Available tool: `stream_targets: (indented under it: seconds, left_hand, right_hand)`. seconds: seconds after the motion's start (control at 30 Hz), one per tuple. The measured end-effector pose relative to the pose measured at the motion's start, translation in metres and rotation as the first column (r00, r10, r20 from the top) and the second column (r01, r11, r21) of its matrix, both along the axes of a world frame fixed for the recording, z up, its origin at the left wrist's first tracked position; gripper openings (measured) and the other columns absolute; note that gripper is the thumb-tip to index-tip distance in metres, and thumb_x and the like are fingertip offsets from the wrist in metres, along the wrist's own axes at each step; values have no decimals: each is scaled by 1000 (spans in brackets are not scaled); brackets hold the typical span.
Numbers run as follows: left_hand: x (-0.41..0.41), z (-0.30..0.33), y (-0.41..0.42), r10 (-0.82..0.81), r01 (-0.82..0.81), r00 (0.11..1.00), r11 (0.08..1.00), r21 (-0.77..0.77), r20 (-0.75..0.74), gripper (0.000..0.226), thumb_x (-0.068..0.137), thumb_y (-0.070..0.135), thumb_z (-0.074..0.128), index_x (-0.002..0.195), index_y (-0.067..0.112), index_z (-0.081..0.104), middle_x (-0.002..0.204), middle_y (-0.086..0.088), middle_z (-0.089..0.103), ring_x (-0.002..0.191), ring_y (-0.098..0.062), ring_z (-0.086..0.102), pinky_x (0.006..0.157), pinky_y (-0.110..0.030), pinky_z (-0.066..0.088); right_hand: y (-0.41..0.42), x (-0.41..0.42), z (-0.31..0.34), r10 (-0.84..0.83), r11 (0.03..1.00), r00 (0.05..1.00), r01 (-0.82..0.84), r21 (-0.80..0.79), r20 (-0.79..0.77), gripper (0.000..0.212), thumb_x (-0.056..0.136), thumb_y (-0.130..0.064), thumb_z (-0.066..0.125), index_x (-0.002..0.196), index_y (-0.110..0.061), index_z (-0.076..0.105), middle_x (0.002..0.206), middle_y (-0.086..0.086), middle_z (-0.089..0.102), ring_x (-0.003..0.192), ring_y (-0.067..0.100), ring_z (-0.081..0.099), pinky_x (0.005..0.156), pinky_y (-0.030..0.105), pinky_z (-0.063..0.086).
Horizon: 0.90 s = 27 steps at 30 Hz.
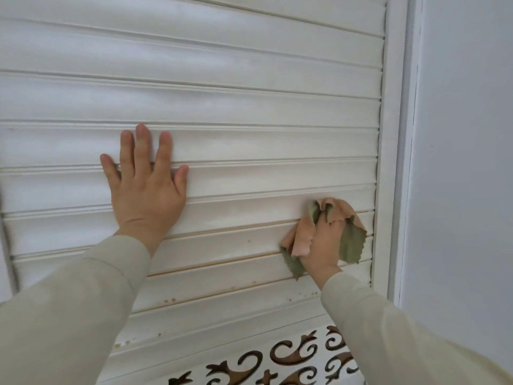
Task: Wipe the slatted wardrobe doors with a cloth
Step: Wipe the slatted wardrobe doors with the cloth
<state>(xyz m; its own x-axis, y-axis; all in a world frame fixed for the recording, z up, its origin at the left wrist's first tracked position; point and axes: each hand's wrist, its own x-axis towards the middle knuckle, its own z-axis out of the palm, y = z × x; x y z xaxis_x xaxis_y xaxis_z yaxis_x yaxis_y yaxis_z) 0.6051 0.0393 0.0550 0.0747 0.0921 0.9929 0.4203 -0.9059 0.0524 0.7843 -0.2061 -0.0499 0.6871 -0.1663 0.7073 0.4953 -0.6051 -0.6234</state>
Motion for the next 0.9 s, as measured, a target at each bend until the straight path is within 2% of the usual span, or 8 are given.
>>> stream_targets:
  seconds: [0.1, 0.27, 0.37, 0.43, 0.53, 0.67, 0.77, 0.9]
  left_hand:
    - [-2, 0, 1, -4, 4, 1000, 1000, 7, -15, 59, 102, 49, 36, 155, 23, 29, 164, -13, 18, 151, -35, 13, 116, -64, 8]
    - [0, 0, 1, -18, 18, 1000, 999, 43, -11, 60, 101, 48, 36, 154, 21, 29, 163, -15, 17, 150, -38, 13, 116, -66, 7]
    - [3, 0, -1, -10, 11, 1000, 999, 48, -6, 60, 102, 48, 35, 154, 21, 29, 163, -16, 17, 151, -37, 12, 115, -66, 6]
    - [2, 0, -1, -15, 16, 1000, 999, 41, -11, 60, 102, 48, 35, 155, 21, 28, 163, -16, 17, 151, -37, 11, 115, -66, 5]
    - [2, 0, -2, -23, 24, 1000, 999, 44, -18, 60, 103, 48, 36, 155, 20, 28, 163, -16, 17, 150, -38, 12, 115, -66, 5]
    - [3, -1, -1, -22, 22, 1000, 998, 53, -12, 59, 103, 48, 36, 154, 20, 29, 163, -16, 18, 151, -37, 12, 116, -65, 5]
    - [5, -3, -1, -39, 39, 999, 998, 55, -11, 60, 102, 48, 35, 154, 19, 29, 163, -16, 18, 151, -38, 11, 116, -66, 5]
    - [4, -1, 0, -48, 50, 998, 997, 51, -28, 62, 101, 49, 34, 154, 20, 28, 163, -16, 17, 151, -38, 10, 115, -67, 4]
  right_hand:
    - [10, -13, -2, 82, 996, 994, -84, 33, 71, 59, 95, -37, 39, 137, 3, 42, 124, 24, 48, 113, 38, 44, 106, 46, 33]
    - [-43, 28, 8, -5, 994, 997, 14, 106, -83, 75, 84, -53, 17, 131, -3, 46, 129, 26, 50, 115, 41, 48, 106, 47, 36]
    - [-58, 46, 5, -26, 959, 999, 38, 279, -44, 38, 82, -59, 42, 106, -29, 46, 110, 26, 55, 88, 47, 60, 77, 60, 55]
    - [-47, 39, 1, -21, 957, 1000, 24, 291, -16, 15, 82, -49, 45, 92, -38, 46, 99, 19, 57, 83, 40, 62, 75, 51, 56]
    - [-33, 23, -4, -55, 962, 998, 51, 267, 8, 27, 85, -38, 32, 83, -20, 52, 85, 3, 56, 80, 22, 57, 77, 35, 49]
    - [-42, 21, -12, 20, 975, 1000, -23, 221, 19, 35, 86, -34, 29, 86, -11, 55, 86, 6, 56, 80, 24, 55, 72, 25, 42]
    - [-59, 35, 1, -15, 958, 999, 28, 285, -49, 43, 87, -28, 18, 84, -7, 56, 82, 10, 59, 79, 30, 57, 69, 32, 41]
    - [-61, 30, 7, -42, 955, 998, 54, 290, -48, 28, 86, -23, 29, 82, -9, 52, 81, 7, 54, 79, 29, 54, 71, 31, 34]
